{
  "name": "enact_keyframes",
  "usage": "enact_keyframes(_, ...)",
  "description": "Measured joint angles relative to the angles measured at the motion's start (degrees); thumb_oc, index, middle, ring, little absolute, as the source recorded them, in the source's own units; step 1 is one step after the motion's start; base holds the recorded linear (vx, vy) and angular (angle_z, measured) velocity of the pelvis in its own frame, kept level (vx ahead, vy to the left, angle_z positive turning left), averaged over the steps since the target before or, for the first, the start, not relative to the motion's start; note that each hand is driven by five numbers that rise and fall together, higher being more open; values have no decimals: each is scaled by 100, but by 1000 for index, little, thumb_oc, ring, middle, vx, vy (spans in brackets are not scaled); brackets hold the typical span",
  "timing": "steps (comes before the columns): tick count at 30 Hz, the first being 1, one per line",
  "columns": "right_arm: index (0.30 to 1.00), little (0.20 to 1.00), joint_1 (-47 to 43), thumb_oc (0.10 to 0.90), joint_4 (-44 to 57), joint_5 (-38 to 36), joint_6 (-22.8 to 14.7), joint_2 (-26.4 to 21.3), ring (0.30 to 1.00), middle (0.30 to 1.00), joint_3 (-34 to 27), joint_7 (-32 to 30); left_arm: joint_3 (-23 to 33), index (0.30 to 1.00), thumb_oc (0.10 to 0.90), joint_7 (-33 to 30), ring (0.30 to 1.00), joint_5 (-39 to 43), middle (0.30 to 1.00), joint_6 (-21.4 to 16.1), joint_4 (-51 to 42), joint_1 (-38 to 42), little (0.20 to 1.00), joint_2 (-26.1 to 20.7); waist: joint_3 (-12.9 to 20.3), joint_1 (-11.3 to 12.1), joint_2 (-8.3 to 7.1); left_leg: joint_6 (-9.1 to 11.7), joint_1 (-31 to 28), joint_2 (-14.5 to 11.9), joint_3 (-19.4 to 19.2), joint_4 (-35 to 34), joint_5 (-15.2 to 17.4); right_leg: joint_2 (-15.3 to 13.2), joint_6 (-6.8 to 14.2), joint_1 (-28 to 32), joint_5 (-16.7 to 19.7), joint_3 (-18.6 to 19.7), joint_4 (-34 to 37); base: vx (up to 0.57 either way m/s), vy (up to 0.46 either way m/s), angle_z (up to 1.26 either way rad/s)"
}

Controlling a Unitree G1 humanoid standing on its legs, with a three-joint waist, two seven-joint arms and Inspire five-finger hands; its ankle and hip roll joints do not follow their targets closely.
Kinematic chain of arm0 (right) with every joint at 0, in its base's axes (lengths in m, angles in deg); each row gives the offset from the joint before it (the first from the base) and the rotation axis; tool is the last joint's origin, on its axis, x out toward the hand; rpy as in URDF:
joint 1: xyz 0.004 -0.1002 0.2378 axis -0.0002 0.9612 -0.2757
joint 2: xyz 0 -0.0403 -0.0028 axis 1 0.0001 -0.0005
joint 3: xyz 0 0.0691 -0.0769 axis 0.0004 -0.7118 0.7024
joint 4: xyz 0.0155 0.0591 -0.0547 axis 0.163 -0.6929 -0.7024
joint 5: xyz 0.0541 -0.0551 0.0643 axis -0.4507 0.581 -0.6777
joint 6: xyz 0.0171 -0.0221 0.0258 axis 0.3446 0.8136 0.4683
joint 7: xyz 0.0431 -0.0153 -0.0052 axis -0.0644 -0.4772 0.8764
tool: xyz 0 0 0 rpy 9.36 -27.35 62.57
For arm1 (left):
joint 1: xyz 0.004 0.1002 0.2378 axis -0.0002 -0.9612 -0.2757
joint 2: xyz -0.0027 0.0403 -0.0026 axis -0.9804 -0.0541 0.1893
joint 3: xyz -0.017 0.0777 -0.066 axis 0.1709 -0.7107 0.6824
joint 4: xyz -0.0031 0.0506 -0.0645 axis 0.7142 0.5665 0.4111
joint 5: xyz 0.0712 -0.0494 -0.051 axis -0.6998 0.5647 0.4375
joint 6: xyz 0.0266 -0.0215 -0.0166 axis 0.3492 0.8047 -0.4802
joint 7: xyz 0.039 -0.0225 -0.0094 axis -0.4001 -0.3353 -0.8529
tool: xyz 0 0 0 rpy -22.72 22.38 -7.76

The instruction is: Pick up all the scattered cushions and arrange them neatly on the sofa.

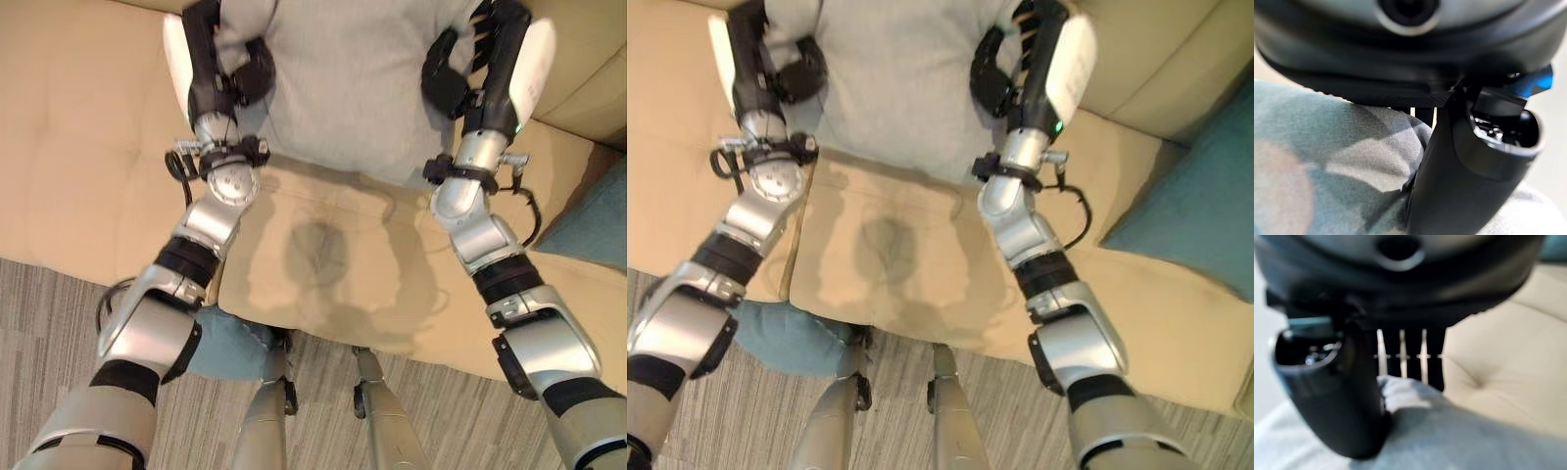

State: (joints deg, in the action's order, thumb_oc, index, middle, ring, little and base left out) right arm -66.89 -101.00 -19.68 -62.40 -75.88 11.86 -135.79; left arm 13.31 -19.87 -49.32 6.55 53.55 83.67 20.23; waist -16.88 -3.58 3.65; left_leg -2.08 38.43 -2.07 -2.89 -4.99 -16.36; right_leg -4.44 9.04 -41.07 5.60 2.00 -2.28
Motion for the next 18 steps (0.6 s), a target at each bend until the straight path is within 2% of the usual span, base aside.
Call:
enact_keyframes(1,300,300,-170,400,-145,102,74,-158,300,300,81,-102,-190,300,400,-78,300,-190,300,0,222,342,300,42,7,-101,-17,44,52,250,-17,-2,34,-224,-27,169,812,0,765,-6,0,53)
enact_keyframes(2,300,300,-309,400,-249,130,104,-232,300,300,77,-156,-191,300,400,-88,300,-262,300,-1,231,488,300,65,4,-50,13,94,113,253,-18,-2,74,-232,-306,113,758,-35,759,-17,-1,35)
enact_keyframes(3,300,300,-621,400,-496,130,178,-220,300,300,177,-221,-260,300,400,-131,300,-489,300,-54,393,797,300,-25,0,11,10,151,307,163,-66,34,97,-149,-347,-87,835,-37,756,-21,2,-6)
enact_keyframes(4,300,300,-689,400,-505,130,221,-224,300,300,250,-226,-330,380,453,-137,380,-536,380,-54,467,918,380,7,-5,-1,9,156,396,125,-64,61,99,-116,-364,-165,849,-43,755,-21,2,-13)
enact_keyframes(5,300,300,-807,400,-688,128,227,-213,300,300,376,-314,-408,380,453,-193,380,-586,380,-83,706,1082,380,11,-15,-19,1,158,479,94,-58,107,99,-85,-397,-229,881,-65,755,-22,1,6)
enact_keyframes(6,465,465,-1031,510,-1118,97,243,-184,465,465,618,-346,-534,900,800,-164,900,-558,900,-94,1157,1293,900,98,-38,-39,-30,211,643,82,-65,317,140,-77,-400,-276,884,-76,755,-27,-5,6)
enact_keyframes(7,900,900,-1093,800,-1259,60,249,-153,900,900,675,-343,-593,900,800,-153,900,-550,900,-95,1299,1322,900,146,-57,-30,-61,245,695,76,-67,421,165,-77,-412,-283,893,-68,755,-34,-9,5)
enact_keyframes(9,900,900,-1312,800,-1778,-202,217,-52,900,900,882,-266,-816,900,800,-61,900,-295,900,-108,1615,1348,900,223,-71,-40,-84,261,720,37,-68,391,177,-38,-415,-324,895,-65,755,-25,-24,-5)
enact_keyframes(10,900,900,-1623,800,-2360,-517,200,-46,900,900,1153,-98,-879,900,800,116,900,-40,900,-110,1796,1436,900,279,-71,-42,-84,277,724,-1,-70,251,188,7,-416,-397,895,-72,755,-14,-22,-6)
enact_keyframes(11,900,900,-1659,800,-2397,-677,219,-94,900,900,1170,33,-865,900,800,192,900,111,900,-109,1767,1432,900,265,-75,-40,-90,277,726,-8,-71,194,188,15,-416,-426,895,-79,755,-1,-13,-6)
enact_keyframes(14,900,900,-1376,800,-1857,-1001,239,-325,900,900,1048,348,-846,900,800,418,900,209,900,-109,1427,1300,900,226,-104,-57,-138,279,715,22,-109,48,185,-7,-432,-475,908,-102,755,0,-3,2)
enact_keyframes(18,900,900,-1127,800,-1651,-1044,260,-297,900,900,889,522,-776,900,800,693,900,203,900,-109,1308,1093,900,100,-103,-77,-140,279,694,65,-107,4,185,-21,-410,-463,941,-140,755,-2,-18,3)
